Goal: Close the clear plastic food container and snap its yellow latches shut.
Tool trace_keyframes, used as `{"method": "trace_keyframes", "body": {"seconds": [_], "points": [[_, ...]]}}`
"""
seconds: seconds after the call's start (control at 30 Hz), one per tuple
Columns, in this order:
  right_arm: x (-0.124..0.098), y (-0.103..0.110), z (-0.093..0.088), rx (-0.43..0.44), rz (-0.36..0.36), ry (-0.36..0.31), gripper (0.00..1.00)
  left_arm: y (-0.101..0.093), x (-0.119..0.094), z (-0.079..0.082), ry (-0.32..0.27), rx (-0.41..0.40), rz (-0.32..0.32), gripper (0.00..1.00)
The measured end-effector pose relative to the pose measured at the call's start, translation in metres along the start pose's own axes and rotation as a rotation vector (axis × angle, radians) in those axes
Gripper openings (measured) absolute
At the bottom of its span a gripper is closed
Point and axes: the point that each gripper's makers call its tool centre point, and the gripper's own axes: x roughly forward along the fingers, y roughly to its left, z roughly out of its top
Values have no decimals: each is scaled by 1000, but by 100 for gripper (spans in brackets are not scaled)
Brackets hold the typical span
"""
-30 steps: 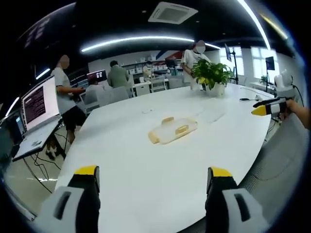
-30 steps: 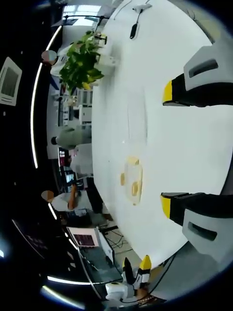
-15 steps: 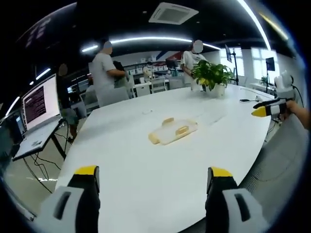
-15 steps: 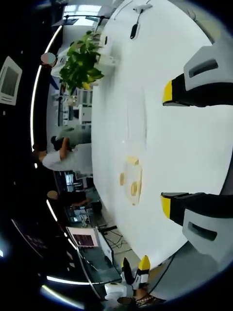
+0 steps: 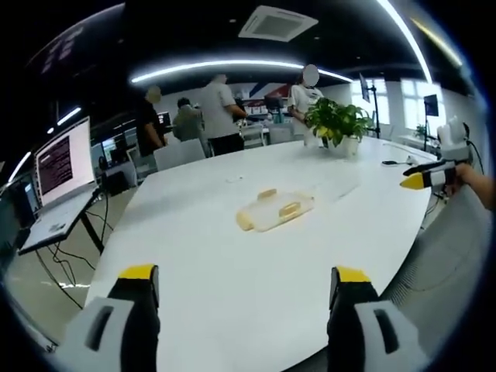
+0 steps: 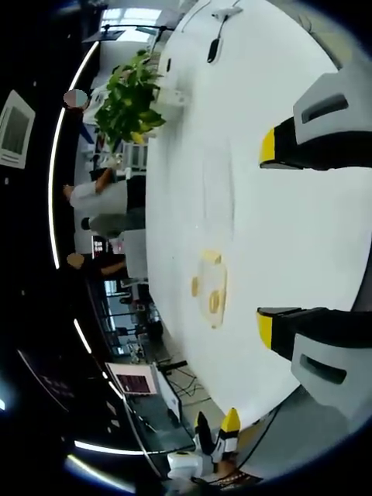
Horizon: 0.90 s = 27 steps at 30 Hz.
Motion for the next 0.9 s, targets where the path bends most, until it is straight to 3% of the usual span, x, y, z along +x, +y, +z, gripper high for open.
{"method": "trace_keyframes", "body": {"seconds": [0.6,0.73,0.8,0.83,0.9], "points": [[5,0,-2,-15,15,13,70,-1,-2,4,-18,-15,-2,89],[5,1,-3,-9,21,13,71,-4,0,-2,20,-6,-27,89],[5,3,-3,-12,37,13,71,-7,3,-11,63,34,-64,92],[5,7,-2,-4,62,7,71,-6,4,-15,89,25,-65,92],[5,8,0,-3,73,0,71,-4,4,-14,89,-10,-76,92]]}}
